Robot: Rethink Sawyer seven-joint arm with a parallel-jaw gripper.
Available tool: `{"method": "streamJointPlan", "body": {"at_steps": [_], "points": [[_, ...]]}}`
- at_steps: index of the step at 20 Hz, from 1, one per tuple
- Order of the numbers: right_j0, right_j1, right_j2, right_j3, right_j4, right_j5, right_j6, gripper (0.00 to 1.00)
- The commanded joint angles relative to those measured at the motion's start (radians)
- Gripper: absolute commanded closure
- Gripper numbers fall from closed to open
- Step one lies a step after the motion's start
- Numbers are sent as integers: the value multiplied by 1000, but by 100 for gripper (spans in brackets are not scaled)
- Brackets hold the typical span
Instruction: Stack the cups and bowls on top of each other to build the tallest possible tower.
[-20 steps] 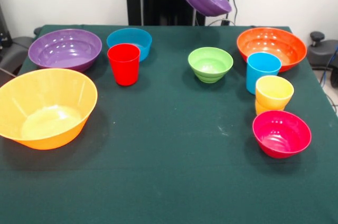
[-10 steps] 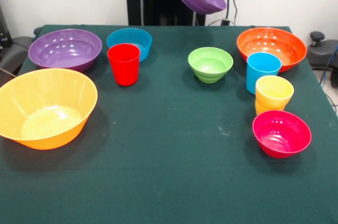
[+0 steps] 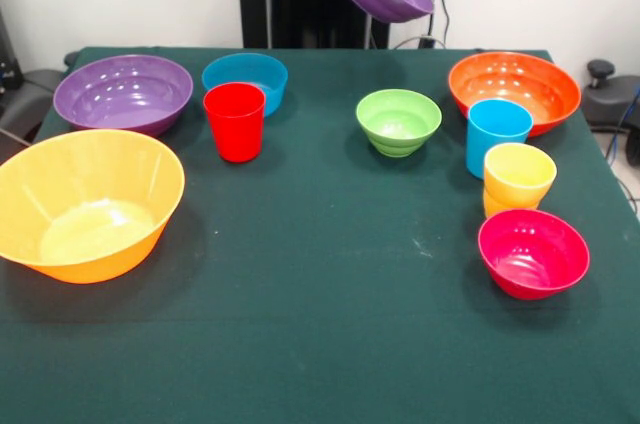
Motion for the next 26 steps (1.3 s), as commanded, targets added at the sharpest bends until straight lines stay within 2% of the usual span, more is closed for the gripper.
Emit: {"method": "streamJointPlan", "body": {"at_steps": [1,16,26], "points": [[14,-4,108,-10,-13,125,44,100],[11,19,123,-40,-5,134,52,100],[31,33,131,-74,15,152,61,100]]}}
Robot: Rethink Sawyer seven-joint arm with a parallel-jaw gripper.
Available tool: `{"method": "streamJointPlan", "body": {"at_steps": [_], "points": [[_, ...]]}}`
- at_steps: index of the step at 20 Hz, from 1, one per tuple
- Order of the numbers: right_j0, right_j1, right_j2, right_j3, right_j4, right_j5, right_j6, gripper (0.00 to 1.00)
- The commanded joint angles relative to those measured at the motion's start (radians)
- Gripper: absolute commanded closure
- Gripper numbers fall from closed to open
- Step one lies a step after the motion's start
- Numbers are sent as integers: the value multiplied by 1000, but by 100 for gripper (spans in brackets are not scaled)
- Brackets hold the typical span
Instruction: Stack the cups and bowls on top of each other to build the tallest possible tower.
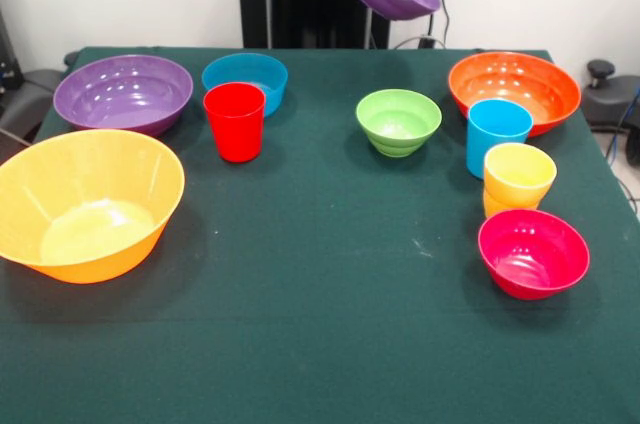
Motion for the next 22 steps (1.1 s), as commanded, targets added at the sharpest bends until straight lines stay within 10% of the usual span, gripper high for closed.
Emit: {"method": "streamJointPlan", "body": {"at_steps": [1,22], "points": [[23,51,103,-77,13,106,61,100],[-30,48,153,-100,25,130,46,100]]}}
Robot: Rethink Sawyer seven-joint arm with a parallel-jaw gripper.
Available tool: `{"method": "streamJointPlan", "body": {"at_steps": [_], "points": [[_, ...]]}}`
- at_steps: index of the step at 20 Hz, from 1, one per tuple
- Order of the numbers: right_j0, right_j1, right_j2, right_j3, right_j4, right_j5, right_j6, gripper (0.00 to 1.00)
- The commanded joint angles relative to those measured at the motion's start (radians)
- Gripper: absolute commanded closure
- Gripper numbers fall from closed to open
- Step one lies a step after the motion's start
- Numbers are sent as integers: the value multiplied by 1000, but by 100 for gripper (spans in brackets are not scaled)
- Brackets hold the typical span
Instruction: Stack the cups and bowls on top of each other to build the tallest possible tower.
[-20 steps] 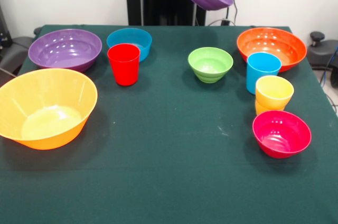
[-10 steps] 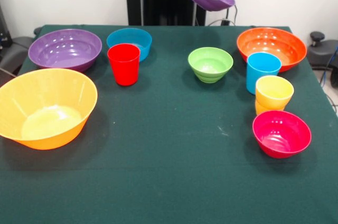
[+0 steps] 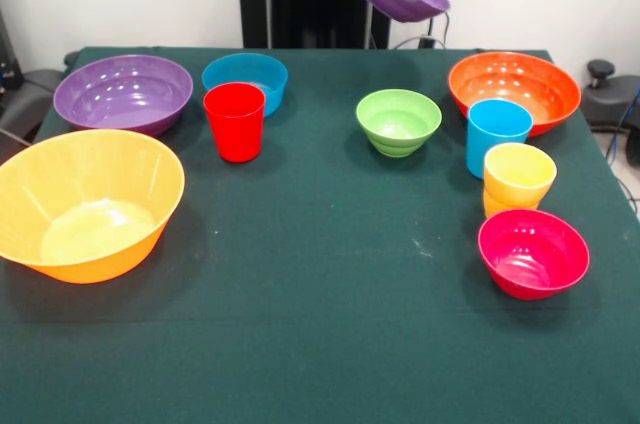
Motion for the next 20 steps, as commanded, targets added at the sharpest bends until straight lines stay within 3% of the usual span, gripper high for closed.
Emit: {"method": "streamJointPlan", "body": {"at_steps": [1,20], "points": [[-23,37,111,-95,28,127,48,100],[-38,36,159,-130,58,161,52,100]]}}
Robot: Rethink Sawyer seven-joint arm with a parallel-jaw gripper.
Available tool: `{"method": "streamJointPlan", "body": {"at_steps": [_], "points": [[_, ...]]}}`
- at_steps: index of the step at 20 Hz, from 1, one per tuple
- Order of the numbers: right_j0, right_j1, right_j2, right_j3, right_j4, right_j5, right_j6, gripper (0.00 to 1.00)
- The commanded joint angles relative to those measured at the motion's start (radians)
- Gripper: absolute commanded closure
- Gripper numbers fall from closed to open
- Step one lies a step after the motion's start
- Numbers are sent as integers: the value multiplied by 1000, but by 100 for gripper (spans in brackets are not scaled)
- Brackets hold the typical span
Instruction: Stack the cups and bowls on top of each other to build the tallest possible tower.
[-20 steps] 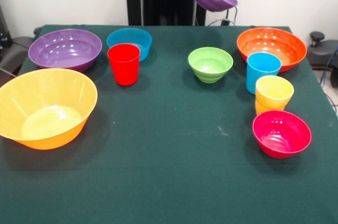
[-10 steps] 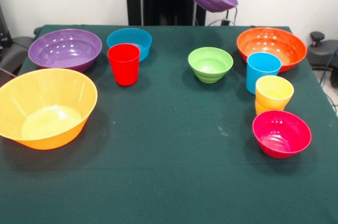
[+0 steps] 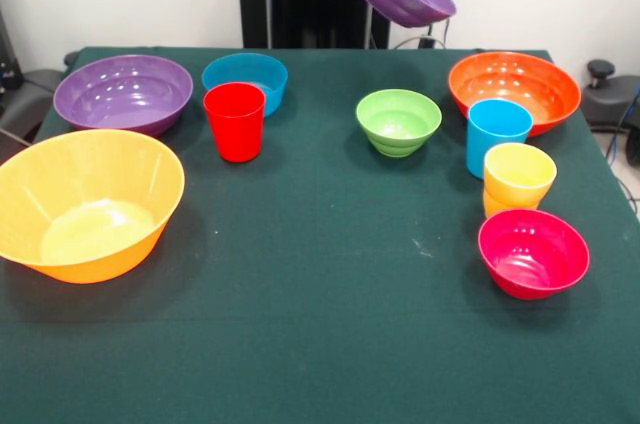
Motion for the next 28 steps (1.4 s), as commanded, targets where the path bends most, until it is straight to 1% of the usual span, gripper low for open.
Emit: {"method": "streamJointPlan", "body": {"at_steps": [1,4,6,10,16,19,28], "points": [[-10,41,105,-114,47,141,52,100],[-18,42,117,-119,47,138,55,100],[-24,58,125,-131,43,132,56,100],[-11,99,112,-162,29,106,71,100],[19,103,99,-200,37,137,74,100],[11,124,101,-211,28,124,72,100],[-1,137,114,-232,30,141,62,100]]}}
